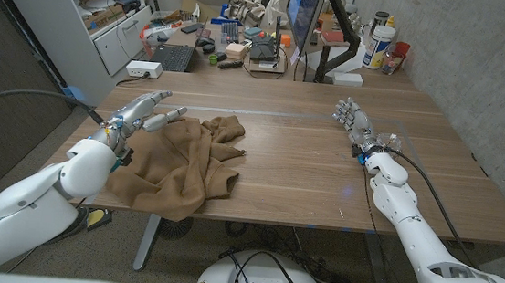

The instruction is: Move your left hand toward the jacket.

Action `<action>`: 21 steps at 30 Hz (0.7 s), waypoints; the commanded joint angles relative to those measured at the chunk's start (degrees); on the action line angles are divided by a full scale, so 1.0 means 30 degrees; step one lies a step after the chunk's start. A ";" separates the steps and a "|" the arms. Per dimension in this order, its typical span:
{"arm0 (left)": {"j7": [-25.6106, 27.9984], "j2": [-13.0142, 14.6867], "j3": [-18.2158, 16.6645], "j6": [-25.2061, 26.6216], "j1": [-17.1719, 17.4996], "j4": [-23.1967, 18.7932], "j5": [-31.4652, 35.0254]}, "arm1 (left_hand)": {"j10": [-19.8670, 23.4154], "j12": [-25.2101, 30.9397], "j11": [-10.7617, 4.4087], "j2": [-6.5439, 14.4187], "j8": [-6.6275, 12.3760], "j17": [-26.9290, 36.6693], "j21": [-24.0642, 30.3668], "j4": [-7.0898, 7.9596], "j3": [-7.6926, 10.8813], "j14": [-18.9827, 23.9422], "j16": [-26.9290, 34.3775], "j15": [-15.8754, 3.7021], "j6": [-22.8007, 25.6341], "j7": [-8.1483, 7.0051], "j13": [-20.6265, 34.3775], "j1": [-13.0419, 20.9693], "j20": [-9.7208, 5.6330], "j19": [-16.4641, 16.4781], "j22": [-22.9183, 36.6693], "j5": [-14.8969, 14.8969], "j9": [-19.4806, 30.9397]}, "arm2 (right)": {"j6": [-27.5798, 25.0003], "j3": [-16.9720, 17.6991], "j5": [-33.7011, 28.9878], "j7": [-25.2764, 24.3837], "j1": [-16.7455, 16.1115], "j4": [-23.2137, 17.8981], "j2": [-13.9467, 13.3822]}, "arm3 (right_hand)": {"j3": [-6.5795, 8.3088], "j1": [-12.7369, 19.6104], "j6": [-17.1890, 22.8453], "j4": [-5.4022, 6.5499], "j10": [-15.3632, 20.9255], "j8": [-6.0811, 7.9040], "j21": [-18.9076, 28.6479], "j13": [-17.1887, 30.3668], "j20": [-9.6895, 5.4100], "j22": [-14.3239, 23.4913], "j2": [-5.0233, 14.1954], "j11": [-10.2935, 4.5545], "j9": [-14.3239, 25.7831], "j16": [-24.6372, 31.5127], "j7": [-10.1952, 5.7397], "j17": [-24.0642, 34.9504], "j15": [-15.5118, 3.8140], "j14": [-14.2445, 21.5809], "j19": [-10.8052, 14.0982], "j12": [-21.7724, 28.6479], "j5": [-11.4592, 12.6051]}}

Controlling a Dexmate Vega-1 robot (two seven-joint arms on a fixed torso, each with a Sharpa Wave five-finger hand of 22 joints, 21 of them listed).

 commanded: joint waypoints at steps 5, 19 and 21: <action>0.0609 0.0894 0.1028 0.1468 -0.0227 0.0252 0.1094 | 0.0139 0.0005 -0.0196 0.0033 0.0014 0.0059 -0.0012 -0.0005 -0.0008 0.0050 0.0072 0.0041 0.0196 -0.0023 0.0034 0.0270 0.0144 0.0024 0.0081 0.0088 0.0052 | -0.0070 0.0025 -0.0091 -0.0019 0.0193 0.0317 0.0172 | 0.0038 -0.0068 0.0173 -0.0044 0.0152 -0.0029 -0.0150 0.0039 -0.0049 0.0036 0.0142 -0.0109 0.0054 -0.0004 0.0067 0.0023 0.0000 0.0118 0.0162 -0.0051 0.0083; 0.1121 0.1005 0.1133 0.1343 -0.0200 0.0897 0.0536 | 0.0223 0.0019 -0.0254 0.0062 0.0027 0.0060 -0.0008 -0.0021 -0.0025 0.0130 0.0087 0.0010 0.0282 -0.0025 0.0036 0.0335 0.0144 0.0067 0.0081 0.0108 0.0056 | -0.0117 -0.0062 -0.0310 -0.0175 0.0195 0.0158 0.0195 | 0.0031 -0.0087 0.0168 -0.0071 0.0181 -0.0032 -0.0271 0.0039 -0.0039 0.0039 0.0151 -0.0064 0.0055 -0.0013 0.0065 0.0019 -0.0006 0.0119 0.0212 -0.0043 0.0083; 0.1184 0.1009 0.1198 0.1292 -0.0243 0.1053 0.0411 | 0.0229 0.0019 -0.0247 0.0064 0.0033 0.0060 -0.0007 -0.0023 -0.0029 0.0139 0.0088 0.0021 0.0306 -0.0058 0.0037 0.0342 0.0142 0.0073 0.0081 0.0110 0.0056 | -0.0155 -0.0068 -0.0316 -0.0213 0.0174 0.0112 0.0194 | 0.0029 -0.0093 0.0170 -0.0073 0.0167 -0.0031 -0.0290 0.0039 -0.0047 0.0040 0.0155 -0.0076 0.0055 -0.0010 0.0060 0.0020 -0.0025 0.0129 0.0223 -0.0049 0.0083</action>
